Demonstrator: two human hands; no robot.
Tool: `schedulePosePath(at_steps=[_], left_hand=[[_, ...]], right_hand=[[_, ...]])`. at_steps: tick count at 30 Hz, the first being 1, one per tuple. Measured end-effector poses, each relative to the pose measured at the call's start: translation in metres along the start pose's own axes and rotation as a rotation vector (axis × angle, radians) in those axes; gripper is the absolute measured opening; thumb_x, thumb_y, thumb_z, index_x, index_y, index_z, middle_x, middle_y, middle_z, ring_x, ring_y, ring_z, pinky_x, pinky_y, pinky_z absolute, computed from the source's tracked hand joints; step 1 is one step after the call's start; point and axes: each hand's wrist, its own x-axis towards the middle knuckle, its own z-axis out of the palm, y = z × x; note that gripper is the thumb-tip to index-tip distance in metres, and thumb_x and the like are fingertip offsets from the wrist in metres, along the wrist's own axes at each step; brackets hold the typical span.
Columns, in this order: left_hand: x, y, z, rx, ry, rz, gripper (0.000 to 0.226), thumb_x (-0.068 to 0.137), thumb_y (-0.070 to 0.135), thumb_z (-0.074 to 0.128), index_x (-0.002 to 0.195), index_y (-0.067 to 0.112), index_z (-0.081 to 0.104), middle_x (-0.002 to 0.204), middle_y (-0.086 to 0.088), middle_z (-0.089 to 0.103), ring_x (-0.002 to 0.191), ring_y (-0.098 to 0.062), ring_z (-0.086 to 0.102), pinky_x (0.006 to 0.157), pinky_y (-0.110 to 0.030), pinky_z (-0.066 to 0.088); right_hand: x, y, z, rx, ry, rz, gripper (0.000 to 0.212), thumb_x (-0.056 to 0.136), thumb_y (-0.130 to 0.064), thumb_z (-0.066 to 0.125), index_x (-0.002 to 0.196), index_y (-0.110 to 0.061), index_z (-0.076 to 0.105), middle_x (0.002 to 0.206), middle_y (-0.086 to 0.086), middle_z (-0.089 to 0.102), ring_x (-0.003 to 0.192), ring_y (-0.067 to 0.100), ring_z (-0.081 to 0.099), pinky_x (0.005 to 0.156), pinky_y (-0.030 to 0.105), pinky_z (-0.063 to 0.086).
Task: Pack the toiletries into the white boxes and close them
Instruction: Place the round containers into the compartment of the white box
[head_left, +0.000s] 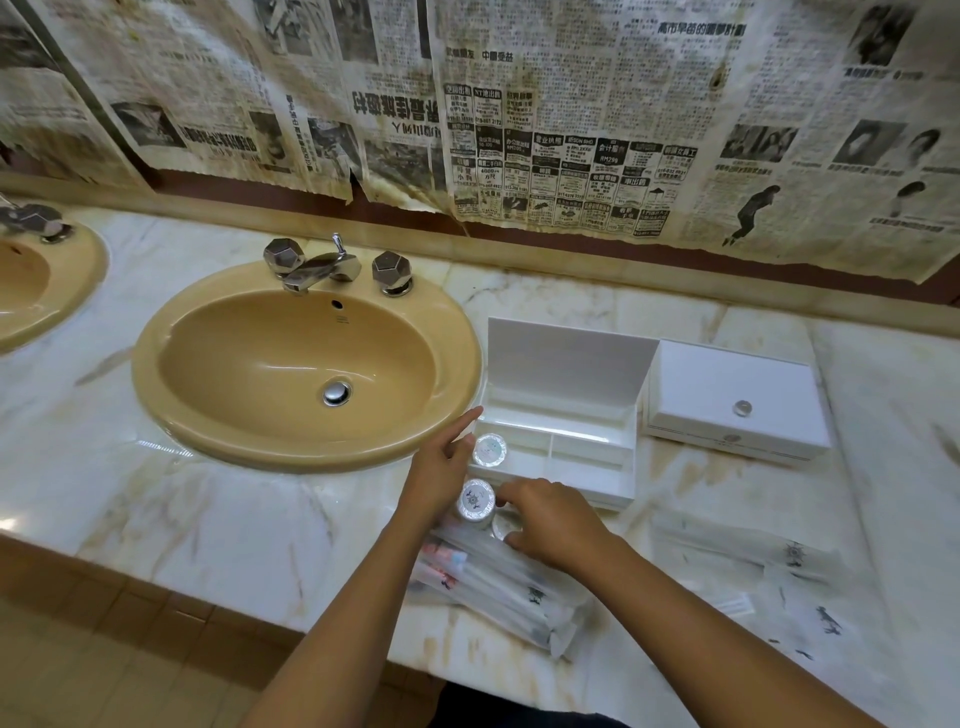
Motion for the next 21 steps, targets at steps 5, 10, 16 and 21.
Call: schedulePosePath(at_steps=[5,10,16,21], left_hand=[[0.001,-0.002,-0.001,0.010,-0.006,0.014,0.042,0.099,0.017,0.046,0.114,0.056,0.055,0.080,0.022,0.044,0.071,0.004,0.038,0.067,-0.001,0.038],[0.003,-0.003,0.000,0.009,-0.007,0.014,0.041,0.099,0.016,0.046,0.117,0.052,0.056,0.080,0.022,0.045,0.074,-0.002,0.041,0.066,-0.003,0.039],[0.005,-0.004,0.000,0.012,-0.014,0.017,0.044,0.098,0.012,0.045,0.115,0.052,0.055,0.086,0.017,0.044,0.070,0.006,0.037,0.067,0.002,0.036],[0.005,-0.005,-0.001,0.023,-0.019,0.019,0.043,0.098,0.013,0.045,0.117,0.050,0.055,0.088,0.014,0.043,0.071,0.006,0.037,0.067,0.001,0.036]], right_hand=[[0.004,0.003,0.006,-0.026,0.030,-0.006,0.036,0.080,-0.023,0.062,0.115,-0.031,0.057,0.115,-0.002,0.065,0.099,0.027,0.062,0.077,0.034,0.050],[0.006,0.004,0.012,-0.033,0.070,-0.024,0.033,0.079,-0.025,0.060,0.111,-0.032,0.058,0.111,-0.003,0.066,0.097,0.027,0.063,0.074,0.034,0.051],[0.006,0.004,0.014,-0.036,0.091,-0.030,0.033,0.077,-0.025,0.058,0.109,-0.032,0.058,0.107,-0.002,0.066,0.096,0.027,0.062,0.073,0.034,0.050],[0.005,0.001,0.010,-0.059,0.087,-0.024,0.031,0.077,-0.023,0.059,0.107,-0.031,0.057,0.105,-0.001,0.066,0.092,0.029,0.062,0.068,0.031,0.042]])
